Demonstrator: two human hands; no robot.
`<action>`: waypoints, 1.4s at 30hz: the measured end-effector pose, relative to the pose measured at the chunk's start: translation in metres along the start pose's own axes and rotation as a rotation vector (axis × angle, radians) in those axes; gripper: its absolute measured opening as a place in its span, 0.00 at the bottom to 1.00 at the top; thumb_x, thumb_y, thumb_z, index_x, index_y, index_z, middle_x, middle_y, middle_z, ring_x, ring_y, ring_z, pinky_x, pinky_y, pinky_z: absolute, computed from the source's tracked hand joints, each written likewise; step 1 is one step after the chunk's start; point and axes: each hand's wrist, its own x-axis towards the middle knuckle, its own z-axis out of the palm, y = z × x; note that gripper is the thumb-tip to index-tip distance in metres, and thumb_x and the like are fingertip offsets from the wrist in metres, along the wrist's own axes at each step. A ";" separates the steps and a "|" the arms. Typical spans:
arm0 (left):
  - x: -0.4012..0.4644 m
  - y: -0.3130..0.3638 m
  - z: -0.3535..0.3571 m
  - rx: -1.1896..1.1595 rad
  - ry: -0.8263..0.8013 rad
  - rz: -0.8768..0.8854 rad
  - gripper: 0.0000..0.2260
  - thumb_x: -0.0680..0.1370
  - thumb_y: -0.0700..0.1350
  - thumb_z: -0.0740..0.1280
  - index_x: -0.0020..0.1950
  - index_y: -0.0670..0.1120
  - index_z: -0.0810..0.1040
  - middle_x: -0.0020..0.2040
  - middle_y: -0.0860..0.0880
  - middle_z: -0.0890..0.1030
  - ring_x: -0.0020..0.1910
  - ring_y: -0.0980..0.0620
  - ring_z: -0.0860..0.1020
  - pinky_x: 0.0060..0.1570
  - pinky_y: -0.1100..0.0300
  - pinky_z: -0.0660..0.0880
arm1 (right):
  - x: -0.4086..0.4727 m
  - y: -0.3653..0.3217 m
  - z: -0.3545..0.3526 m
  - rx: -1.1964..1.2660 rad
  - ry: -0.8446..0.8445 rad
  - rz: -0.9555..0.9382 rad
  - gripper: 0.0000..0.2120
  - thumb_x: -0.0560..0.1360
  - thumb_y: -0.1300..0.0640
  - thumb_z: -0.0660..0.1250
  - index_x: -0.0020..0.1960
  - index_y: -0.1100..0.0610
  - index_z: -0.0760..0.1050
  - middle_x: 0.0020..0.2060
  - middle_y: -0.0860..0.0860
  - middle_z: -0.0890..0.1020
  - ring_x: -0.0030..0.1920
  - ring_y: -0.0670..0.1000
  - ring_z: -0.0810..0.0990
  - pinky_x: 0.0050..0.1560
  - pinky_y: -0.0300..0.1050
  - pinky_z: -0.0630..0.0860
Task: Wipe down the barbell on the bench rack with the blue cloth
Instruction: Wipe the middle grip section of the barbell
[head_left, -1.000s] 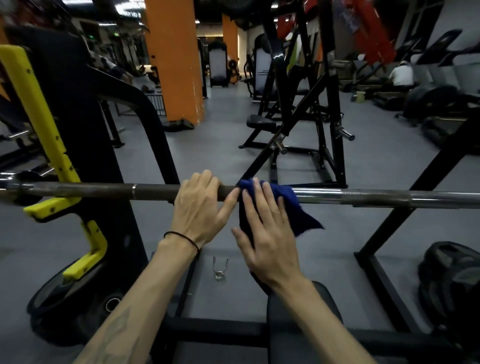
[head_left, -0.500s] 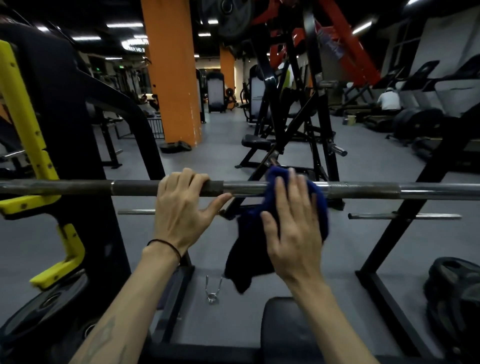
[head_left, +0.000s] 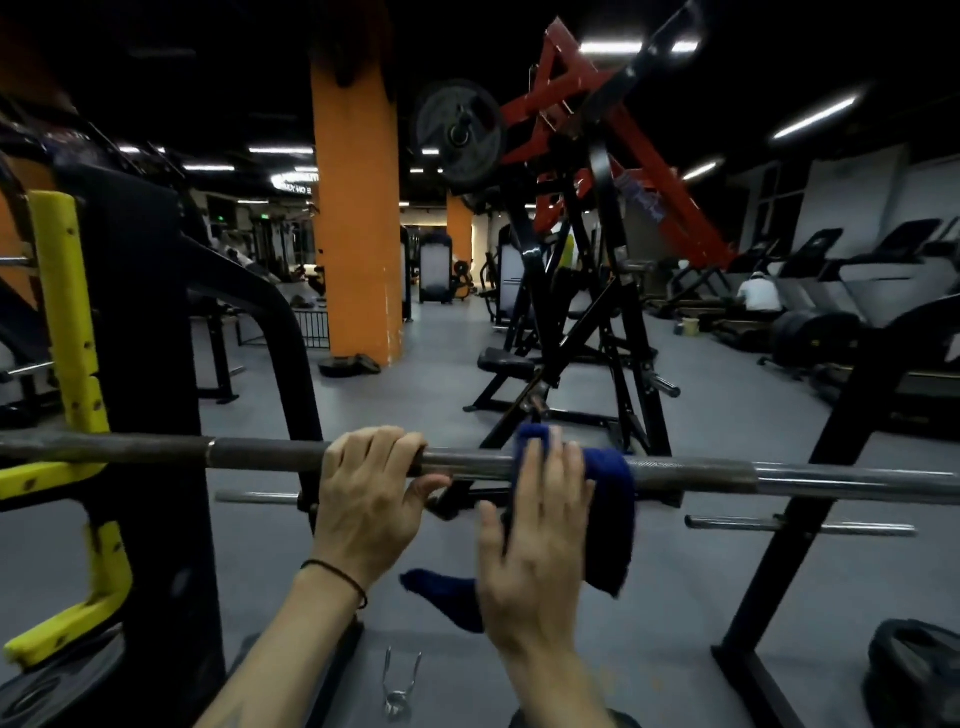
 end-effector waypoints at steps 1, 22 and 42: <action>0.002 0.000 0.000 0.003 0.003 -0.003 0.22 0.84 0.60 0.54 0.53 0.45 0.78 0.50 0.46 0.79 0.50 0.42 0.76 0.53 0.48 0.68 | 0.001 -0.010 0.005 -0.008 -0.049 -0.072 0.31 0.86 0.44 0.53 0.83 0.62 0.57 0.83 0.57 0.56 0.83 0.57 0.51 0.82 0.57 0.48; 0.019 0.032 -0.012 0.029 -0.109 -0.112 0.18 0.86 0.50 0.50 0.44 0.46 0.73 0.39 0.49 0.71 0.39 0.47 0.68 0.45 0.49 0.70 | 0.009 0.037 -0.029 -0.096 0.030 -0.025 0.29 0.86 0.45 0.52 0.81 0.62 0.61 0.81 0.57 0.62 0.83 0.56 0.55 0.83 0.57 0.49; 0.020 0.047 -0.001 0.009 -0.106 0.006 0.17 0.85 0.55 0.56 0.48 0.45 0.76 0.39 0.48 0.73 0.39 0.45 0.71 0.44 0.49 0.68 | 0.013 0.067 -0.042 -0.139 -0.039 -0.271 0.26 0.86 0.47 0.55 0.80 0.59 0.65 0.79 0.57 0.66 0.82 0.56 0.60 0.82 0.57 0.54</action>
